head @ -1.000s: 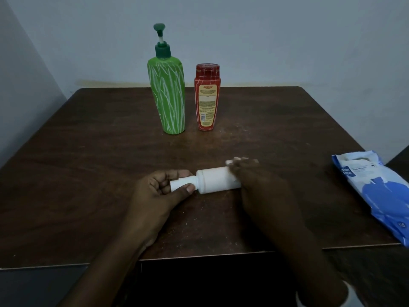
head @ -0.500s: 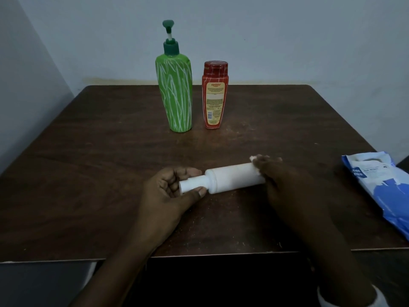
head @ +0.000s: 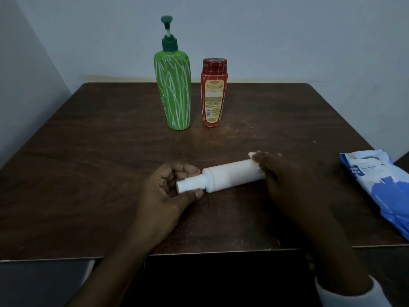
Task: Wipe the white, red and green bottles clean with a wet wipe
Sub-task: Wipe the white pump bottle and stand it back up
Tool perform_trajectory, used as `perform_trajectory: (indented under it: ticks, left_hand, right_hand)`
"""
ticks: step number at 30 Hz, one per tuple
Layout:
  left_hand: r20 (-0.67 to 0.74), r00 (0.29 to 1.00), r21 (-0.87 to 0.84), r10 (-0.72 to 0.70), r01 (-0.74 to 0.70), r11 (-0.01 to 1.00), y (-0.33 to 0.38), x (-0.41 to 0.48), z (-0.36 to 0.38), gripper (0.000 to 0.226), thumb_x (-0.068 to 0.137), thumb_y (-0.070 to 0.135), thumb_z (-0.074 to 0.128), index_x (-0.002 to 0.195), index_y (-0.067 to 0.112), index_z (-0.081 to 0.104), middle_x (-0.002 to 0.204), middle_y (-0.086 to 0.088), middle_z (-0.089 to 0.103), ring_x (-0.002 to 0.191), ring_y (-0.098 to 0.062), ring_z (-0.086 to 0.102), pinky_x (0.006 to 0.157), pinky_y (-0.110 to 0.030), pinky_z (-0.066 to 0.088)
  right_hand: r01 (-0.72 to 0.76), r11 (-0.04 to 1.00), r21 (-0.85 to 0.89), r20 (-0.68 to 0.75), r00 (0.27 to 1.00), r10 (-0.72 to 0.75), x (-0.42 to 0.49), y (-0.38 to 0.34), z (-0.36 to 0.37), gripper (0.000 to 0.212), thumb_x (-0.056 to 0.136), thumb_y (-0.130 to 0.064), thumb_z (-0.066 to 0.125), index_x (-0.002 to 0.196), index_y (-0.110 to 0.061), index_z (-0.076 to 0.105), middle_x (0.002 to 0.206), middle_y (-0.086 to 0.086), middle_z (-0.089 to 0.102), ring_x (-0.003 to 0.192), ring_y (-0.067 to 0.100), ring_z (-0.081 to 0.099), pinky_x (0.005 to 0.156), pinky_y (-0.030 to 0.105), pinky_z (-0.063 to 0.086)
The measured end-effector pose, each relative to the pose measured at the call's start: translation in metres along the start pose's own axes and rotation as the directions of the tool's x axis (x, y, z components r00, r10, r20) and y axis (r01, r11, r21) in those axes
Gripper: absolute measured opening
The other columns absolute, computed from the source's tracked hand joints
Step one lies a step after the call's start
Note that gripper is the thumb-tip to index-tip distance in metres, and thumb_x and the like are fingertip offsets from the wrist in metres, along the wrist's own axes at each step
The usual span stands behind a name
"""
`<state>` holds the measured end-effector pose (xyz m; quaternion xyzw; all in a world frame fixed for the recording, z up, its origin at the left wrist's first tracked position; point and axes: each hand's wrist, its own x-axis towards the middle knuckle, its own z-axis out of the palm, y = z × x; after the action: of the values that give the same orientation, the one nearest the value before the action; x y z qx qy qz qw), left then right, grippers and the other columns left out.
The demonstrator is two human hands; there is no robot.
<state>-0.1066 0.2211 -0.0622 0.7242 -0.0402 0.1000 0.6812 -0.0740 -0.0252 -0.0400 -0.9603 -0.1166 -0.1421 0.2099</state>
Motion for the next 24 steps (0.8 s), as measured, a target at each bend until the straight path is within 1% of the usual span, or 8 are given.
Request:
perform_trajectory:
  ticks: [3,6,8,10,15,18,22,24]
  left_hand:
    - [0.010,1.000,0.000,0.002,-0.002,1.000,-0.002,0.001,0.001,0.042,0.071,-0.022,0.079,0.094,0.011,0.069,0.104,-0.002,0.078,0.098,-0.012,0.075,0.081,-0.019,0.057]
    - [-0.002,1.000,0.042,0.004,-0.004,0.999,-0.005,0.000,0.001,0.041,0.070,-0.022,0.080,0.097,0.007,0.070,0.103,-0.004,0.078,0.098,-0.015,0.075,0.082,-0.023,0.059]
    - [-0.012,1.000,0.087,0.010,-0.009,0.996,-0.006,-0.002,0.001,0.045,0.069,-0.020,0.082,0.095,0.015,0.072,0.101,-0.002,0.078,0.096,-0.017,0.075,0.081,-0.027,0.060]
    - [-0.028,0.999,0.131,0.032,-0.028,0.991,-0.007,-0.003,0.002,0.049,0.068,-0.018,0.083,0.092,0.024,0.073,0.099,0.001,0.078,0.095,-0.016,0.075,0.082,-0.029,0.061]
    - [-0.032,0.993,0.241,0.113,-0.102,0.965,-0.008,-0.004,0.004,0.044,0.069,-0.013,0.085,0.096,0.020,0.076,0.100,0.004,0.078,0.098,-0.010,0.074,0.088,-0.032,0.060]
    - [-0.015,0.974,0.351,0.226,-0.207,0.913,-0.004,-0.006,0.005,0.044,0.069,-0.010,0.087,0.096,0.024,0.076,0.099,0.013,0.077,0.099,-0.007,0.072,0.088,-0.028,0.058]
    - [0.028,0.938,0.458,0.346,-0.320,0.830,-0.004,-0.009,0.005,0.048,0.068,-0.015,0.085,0.095,0.024,0.076,0.097,0.024,0.074,0.102,0.009,0.067,0.102,-0.028,0.053]
    - [0.060,0.923,0.491,0.379,-0.358,0.794,-0.005,-0.010,0.005,0.048,0.068,-0.017,0.083,0.095,0.021,0.076,0.097,0.024,0.072,0.106,0.018,0.062,0.108,-0.021,0.047]
  right_hand:
    - [-0.009,0.999,-0.034,0.003,1.000,0.009,0.002,-0.007,0.005,0.048,0.089,-0.005,0.058,0.132,-0.025,0.058,0.135,-0.002,0.058,0.125,0.018,0.054,0.109,0.034,0.038]
    - [0.125,0.991,0.051,0.107,0.986,-0.130,-0.002,-0.038,0.020,0.056,0.083,0.003,0.062,0.135,-0.019,0.055,0.142,-0.004,0.047,0.136,0.011,0.037,0.116,0.026,0.020]
    - [0.240,0.969,0.065,0.115,0.962,-0.246,-0.008,-0.055,0.028,0.061,0.077,0.004,0.069,0.133,-0.018,0.056,0.141,-0.004,0.048,0.134,0.009,0.034,0.113,0.029,0.014]
    - [0.273,0.959,0.073,0.086,0.957,-0.278,-0.011,-0.053,0.028,0.064,0.073,0.002,0.071,0.131,-0.021,0.058,0.137,-0.003,0.055,0.131,0.008,0.036,0.110,0.032,0.019]
    - [0.048,0.999,0.018,0.061,0.997,-0.049,0.003,-0.003,0.002,0.049,0.090,-0.005,0.057,0.133,-0.027,0.057,0.137,-0.005,0.056,0.128,0.013,0.050,0.111,0.037,0.037]
    - [-0.013,0.999,-0.042,0.048,0.999,0.015,0.002,0.001,0.000,0.047,0.089,-0.008,0.057,0.132,-0.027,0.058,0.136,-0.004,0.057,0.126,0.017,0.053,0.108,0.039,0.041]
    - [0.158,0.985,0.071,0.093,0.982,-0.164,-0.012,-0.038,0.022,0.056,0.082,-0.001,0.062,0.133,-0.023,0.056,0.140,-0.003,0.053,0.133,0.012,0.043,0.112,0.039,0.037]
    - [0.299,0.942,0.154,0.067,0.948,-0.312,-0.018,-0.050,0.028,0.049,0.086,-0.005,0.053,0.133,-0.019,0.057,0.140,-0.003,0.053,0.133,0.009,0.043,0.115,0.034,0.032]
